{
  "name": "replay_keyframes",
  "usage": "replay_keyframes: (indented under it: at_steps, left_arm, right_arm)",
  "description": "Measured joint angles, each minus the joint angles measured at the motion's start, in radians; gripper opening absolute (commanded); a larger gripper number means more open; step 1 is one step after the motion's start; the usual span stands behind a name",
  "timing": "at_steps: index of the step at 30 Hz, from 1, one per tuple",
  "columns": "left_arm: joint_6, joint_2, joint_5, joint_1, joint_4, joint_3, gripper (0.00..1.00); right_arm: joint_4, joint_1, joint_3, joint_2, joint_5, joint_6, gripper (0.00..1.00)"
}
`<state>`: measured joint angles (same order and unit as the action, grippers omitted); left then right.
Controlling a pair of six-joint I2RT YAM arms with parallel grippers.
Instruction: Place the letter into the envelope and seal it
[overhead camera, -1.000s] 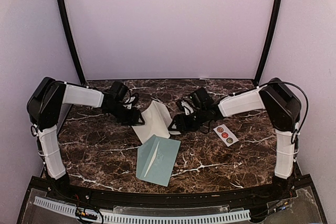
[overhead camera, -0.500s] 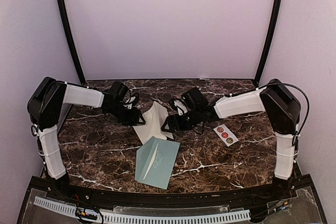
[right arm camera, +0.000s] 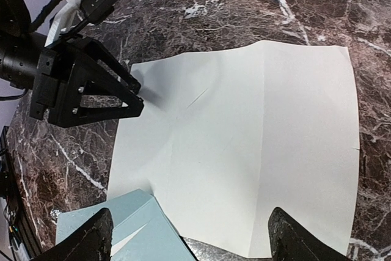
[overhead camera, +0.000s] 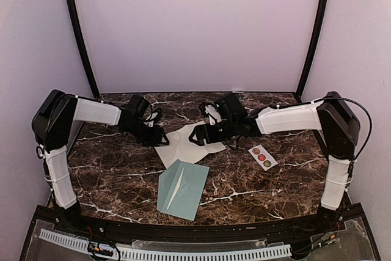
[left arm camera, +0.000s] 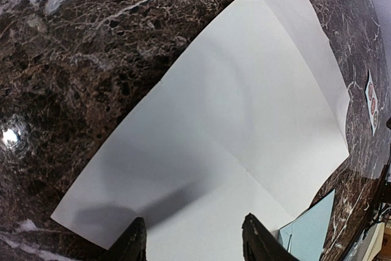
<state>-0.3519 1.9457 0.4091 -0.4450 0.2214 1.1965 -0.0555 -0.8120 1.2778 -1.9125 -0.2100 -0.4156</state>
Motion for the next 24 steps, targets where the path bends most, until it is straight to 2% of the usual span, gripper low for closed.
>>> replay_keyframes:
  at_steps: [8,15,19,24]
  left_arm:
    - [0.0,0.0,0.0,0.0,0.0,0.0,0.53]
    - [0.0,0.0,0.0,0.0,0.0,0.0,0.53]
    - [0.0,0.001,0.002,0.0,-0.002,0.0,0.53]
    - [0.0,0.003,0.007,0.0,-0.006,0.0,0.53]
  right_arm:
    - [-0.081,0.0,0.017,-0.023,0.131,0.047,0.82]
    - [-0.118,0.0,0.027,-0.089,0.167,0.072,0.76]
    - [-0.133,0.0,0.036,-0.121,0.167,0.085,0.7]
    - [-0.134,-0.003,0.061,-0.148,0.171,0.099,0.57]
